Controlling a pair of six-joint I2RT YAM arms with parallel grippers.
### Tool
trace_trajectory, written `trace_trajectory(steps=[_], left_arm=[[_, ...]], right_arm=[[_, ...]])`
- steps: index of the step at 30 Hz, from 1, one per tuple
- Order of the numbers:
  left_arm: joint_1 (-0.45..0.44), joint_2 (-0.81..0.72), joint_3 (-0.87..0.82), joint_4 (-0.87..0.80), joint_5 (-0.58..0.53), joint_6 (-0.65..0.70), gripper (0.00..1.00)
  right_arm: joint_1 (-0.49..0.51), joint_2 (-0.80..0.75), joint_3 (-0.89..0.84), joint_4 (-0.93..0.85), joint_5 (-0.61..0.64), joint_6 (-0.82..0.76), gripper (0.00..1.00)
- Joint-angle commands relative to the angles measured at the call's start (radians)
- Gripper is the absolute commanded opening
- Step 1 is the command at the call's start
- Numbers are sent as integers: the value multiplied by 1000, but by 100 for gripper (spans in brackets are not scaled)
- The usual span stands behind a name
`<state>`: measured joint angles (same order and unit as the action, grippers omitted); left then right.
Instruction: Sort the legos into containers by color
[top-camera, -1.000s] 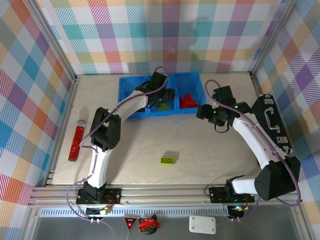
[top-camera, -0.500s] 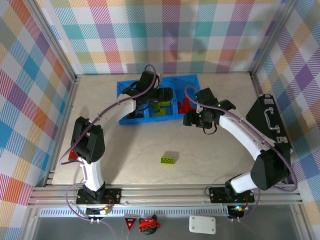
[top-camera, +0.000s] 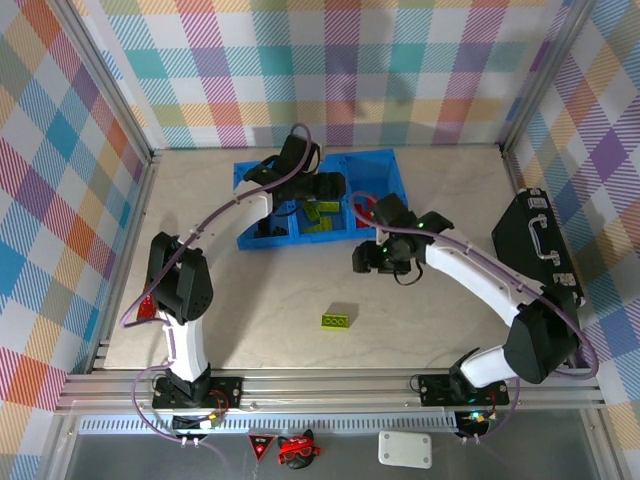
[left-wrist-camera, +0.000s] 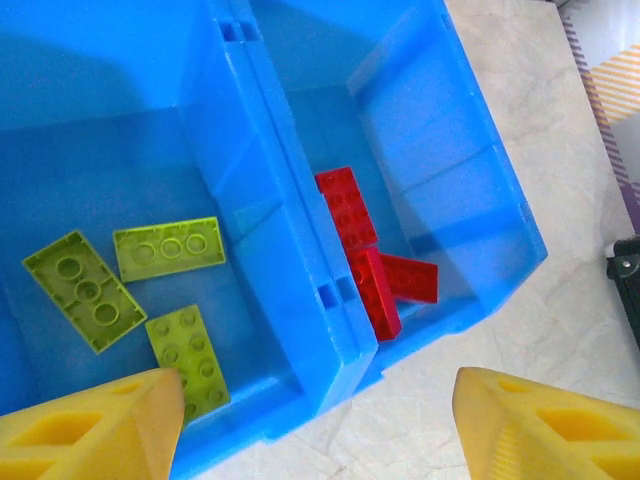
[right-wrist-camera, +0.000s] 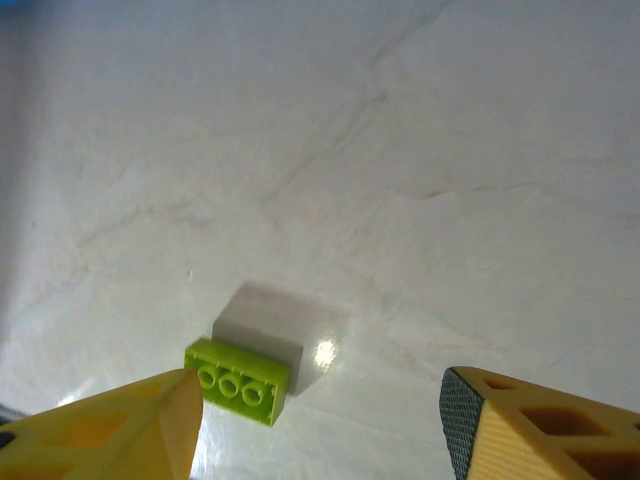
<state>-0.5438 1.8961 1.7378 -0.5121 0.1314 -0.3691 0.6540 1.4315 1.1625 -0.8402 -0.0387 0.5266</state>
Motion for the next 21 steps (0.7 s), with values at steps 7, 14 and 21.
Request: trace_trajectory(steps=[7, 14, 21], left_arm=[[118, -249, -212, -71, 49, -21, 72], [184, -387, -357, -94, 41, 1, 72], [206, -475, -433, -101, 26, 0, 72]], right_arm=[[231, 27, -104, 42, -75, -246, 67], [248, 22, -196, 141, -154, -855, 71], [249, 136, -170, 221, -227, -1185, 72]])
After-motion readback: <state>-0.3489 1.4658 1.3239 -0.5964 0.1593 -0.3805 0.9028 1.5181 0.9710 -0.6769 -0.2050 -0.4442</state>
